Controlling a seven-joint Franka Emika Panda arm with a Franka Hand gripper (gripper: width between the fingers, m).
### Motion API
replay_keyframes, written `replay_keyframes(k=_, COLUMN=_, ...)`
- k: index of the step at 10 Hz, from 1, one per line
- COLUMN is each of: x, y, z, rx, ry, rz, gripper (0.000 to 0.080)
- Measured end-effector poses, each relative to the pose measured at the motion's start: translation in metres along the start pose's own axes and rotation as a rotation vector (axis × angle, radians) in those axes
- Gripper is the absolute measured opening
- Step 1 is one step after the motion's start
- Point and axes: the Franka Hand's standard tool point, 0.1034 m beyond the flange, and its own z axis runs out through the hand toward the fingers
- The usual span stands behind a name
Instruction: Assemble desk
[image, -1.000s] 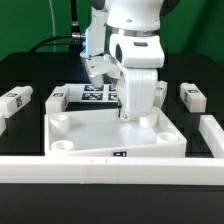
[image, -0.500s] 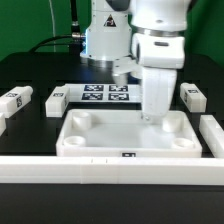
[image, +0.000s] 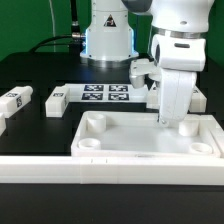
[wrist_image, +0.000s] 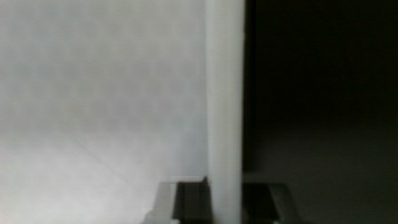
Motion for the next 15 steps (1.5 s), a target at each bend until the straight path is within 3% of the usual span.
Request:
replay_keyframes(k=1, x=0.0, y=0.0, z=0.0, rx=0.0, ry=0.0, rz=0.0, gripper=0.0059)
replay_keyframes(k=2, x=0.0, y=0.0, z=0.0, rx=0.0, ry=0.0, rz=0.001, gripper=0.0125)
replay_keyframes(k=3, x=0.0, y=0.0, z=0.0, rx=0.001, ry=0.0, rz=0.0, gripper=0.0272)
replay_keyframes(k=4, x=-0.001, y=0.0, z=0.0, rx=0.001, ry=-0.001, rz=-0.007, gripper=0.0272)
replay_keyframes(k=6, x=-0.006, y=-0.002, z=-0.013, rx=-0.004, ry=-0.009, rz=-0.017, gripper=0.061)
replay_keyframes(k=9, x=0.004, y=-0.017, z=-0.05, rx=-0.03, ry=-0.016, rz=0.034, gripper=0.0647)
replay_keyframes(k=15, x=0.004, y=-0.02, z=-0.049, rx=-0.025, ry=-0.016, rz=0.066, gripper=0.0649)
